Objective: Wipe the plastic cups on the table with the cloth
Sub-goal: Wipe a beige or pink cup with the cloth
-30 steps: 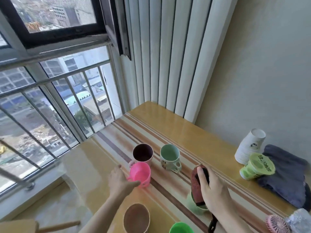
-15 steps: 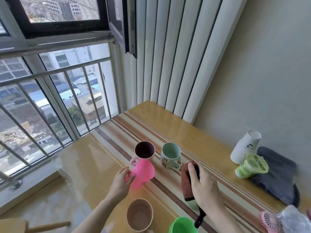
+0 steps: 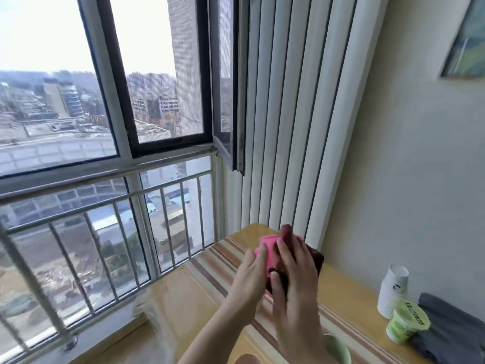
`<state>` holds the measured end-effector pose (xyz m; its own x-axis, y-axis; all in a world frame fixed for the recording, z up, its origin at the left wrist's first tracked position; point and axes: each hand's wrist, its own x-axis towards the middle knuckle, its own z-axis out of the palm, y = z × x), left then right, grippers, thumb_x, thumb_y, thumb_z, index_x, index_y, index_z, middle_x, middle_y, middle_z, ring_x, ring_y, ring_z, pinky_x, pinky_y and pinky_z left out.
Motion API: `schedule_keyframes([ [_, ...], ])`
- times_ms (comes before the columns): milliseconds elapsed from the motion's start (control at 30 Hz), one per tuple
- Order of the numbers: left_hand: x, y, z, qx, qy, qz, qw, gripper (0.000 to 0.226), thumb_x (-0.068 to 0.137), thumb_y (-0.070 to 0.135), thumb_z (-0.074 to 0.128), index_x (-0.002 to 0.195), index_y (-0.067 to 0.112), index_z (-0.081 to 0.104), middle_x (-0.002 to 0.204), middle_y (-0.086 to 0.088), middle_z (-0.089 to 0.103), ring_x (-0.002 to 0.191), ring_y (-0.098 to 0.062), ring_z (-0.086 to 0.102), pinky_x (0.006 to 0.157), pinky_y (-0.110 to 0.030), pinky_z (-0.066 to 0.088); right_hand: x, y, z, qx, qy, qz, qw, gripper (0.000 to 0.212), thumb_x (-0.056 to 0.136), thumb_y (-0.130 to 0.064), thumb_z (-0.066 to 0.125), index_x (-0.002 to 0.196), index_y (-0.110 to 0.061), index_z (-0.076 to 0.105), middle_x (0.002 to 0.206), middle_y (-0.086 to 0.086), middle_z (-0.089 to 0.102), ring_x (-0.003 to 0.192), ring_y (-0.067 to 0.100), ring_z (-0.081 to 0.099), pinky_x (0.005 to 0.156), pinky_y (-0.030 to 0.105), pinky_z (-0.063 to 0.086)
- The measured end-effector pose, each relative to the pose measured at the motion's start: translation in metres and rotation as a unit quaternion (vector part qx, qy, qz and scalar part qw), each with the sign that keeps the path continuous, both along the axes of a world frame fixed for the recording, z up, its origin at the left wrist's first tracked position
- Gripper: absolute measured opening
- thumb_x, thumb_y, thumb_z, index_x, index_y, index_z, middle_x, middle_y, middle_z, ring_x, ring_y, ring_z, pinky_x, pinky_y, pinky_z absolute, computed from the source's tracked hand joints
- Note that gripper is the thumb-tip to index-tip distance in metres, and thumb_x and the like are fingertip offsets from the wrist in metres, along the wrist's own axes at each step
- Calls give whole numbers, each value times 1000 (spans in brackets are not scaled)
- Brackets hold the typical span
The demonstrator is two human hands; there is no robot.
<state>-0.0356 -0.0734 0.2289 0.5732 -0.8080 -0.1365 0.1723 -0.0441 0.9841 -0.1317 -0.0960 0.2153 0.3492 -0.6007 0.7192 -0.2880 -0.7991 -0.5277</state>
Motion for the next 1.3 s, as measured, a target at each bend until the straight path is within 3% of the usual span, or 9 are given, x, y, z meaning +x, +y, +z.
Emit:
schedule_keyframes([
  [200, -20, 18, 57, -30, -57, -41, 997, 53, 96, 70, 26, 120, 38, 60, 109, 16, 64, 100, 5, 58, 82, -21, 48, -11, -16, 24, -86, 103, -36, 990, 52, 93, -39, 43, 141, -20, 51, 156, 11, 35, 140, 39, 37, 109, 54, 39],
  [467, -28, 29, 86, -70, -56, -59, 994, 45, 88, 59, 62, 111, 21, 62, 105, -9, 74, 95, -23, 75, 87, -42, 63, -38, -28, 61, 145, -112, 156, 971, 60, 88, -52, 43, 146, -48, 30, 151, -31, 35, 138, -8, 36, 109, 21, 40],
  [600, -27, 31, 88, -100, -70, -80, 989, 37, 73, 35, 82, 101, 17, 65, 83, -2, 80, 83, -20, 79, 78, -39, 65, -45, -27, 66, 254, -176, 244, 919, 55, 88, -43, 49, 142, -45, 40, 145, -24, 48, 131, -3, 49, 94, 13, 49],
  [700, -30, 29, 86, -96, -81, -68, 990, 49, 69, 36, 85, 105, 15, 60, 86, -2, 80, 83, -18, 78, 73, -34, 65, -45, -21, 70, 310, -245, 272, 877, 52, 88, -36, 49, 140, -38, 48, 142, -10, 56, 127, 10, 57, 91, 30, 57],
  [800, -31, 23, 80, -69, -169, -9, 983, 92, 53, 72, 81, 123, 25, 45, 123, -6, 64, 100, -19, 71, 84, -38, 63, -45, -15, 69, 248, -245, 194, 917, 56, 87, -43, 51, 143, -45, 41, 148, -19, 47, 137, 7, 46, 110, 42, 44],
  [933, -41, 22, 81, -70, -256, -34, 964, 71, 85, 65, 58, 147, 51, 25, 133, 6, 37, 116, -14, 57, 102, -40, 53, -44, -14, 65, 173, -203, 93, 959, 63, 85, -51, 49, 146, -48, 32, 152, -24, 39, 139, 5, 42, 111, 43, 43],
  [1033, -47, 21, 82, -75, -208, -42, 974, 67, 90, 68, 45, 150, 43, 28, 138, 9, 35, 129, -11, 44, 114, -37, 38, -41, -5, 61, 113, -175, 78, 975, 64, 87, -50, 46, 148, -47, 26, 151, -29, 34, 138, -3, 39, 111, 36, 41],
  [1133, -45, 21, 84, -114, -87, -49, 988, 71, 68, 80, 60, 123, 35, 57, 124, 1, 67, 113, -14, 67, 96, -34, 56, -38, 6, 60, 53, -150, 71, 985, 67, 87, -44, 49, 150, -40, 27, 153, -16, 35, 140, 0, 36, 111, 28, 38],
  [1300, -38, 18, 85, -148, -69, -58, 985, 51, 78, 59, 71, 116, 27, 64, 106, -4, 78, 95, -18, 76, 82, -33, 63, -38, 0, 69, 207, -264, 184, 924, 64, 83, -48, 46, 146, -44, 35, 145, -22, 49, 131, 5, 51, 108, 45, 45],
])
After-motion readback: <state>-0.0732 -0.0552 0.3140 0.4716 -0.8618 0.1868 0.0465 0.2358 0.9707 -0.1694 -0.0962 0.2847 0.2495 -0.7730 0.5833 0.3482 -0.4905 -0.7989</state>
